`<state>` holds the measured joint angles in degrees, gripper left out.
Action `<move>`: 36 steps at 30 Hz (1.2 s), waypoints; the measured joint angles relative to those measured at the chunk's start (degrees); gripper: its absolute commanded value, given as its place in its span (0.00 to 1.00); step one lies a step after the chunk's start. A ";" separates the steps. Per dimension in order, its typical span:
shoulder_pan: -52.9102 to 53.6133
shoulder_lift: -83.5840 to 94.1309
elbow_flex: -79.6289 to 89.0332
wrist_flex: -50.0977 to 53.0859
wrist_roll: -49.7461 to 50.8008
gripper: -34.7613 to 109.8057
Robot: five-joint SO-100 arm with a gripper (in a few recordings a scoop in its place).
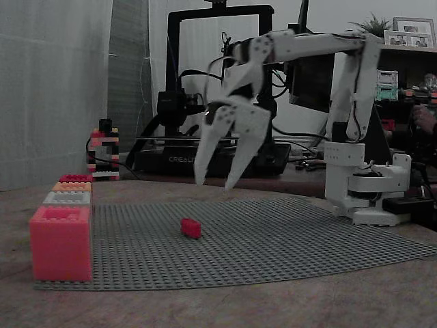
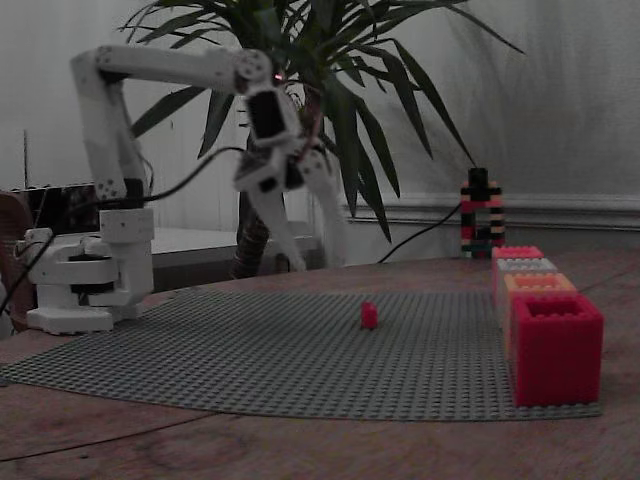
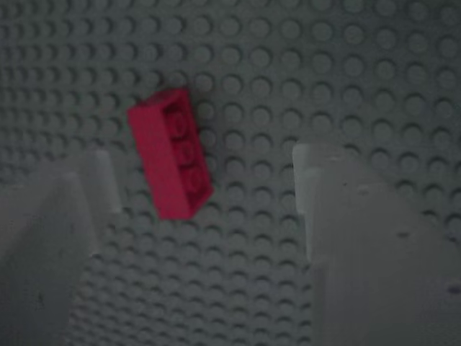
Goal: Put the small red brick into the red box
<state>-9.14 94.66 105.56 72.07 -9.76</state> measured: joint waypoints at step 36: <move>-6.06 -27.33 -21.53 -2.46 1.58 0.33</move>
<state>-15.21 67.32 84.02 69.61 -8.17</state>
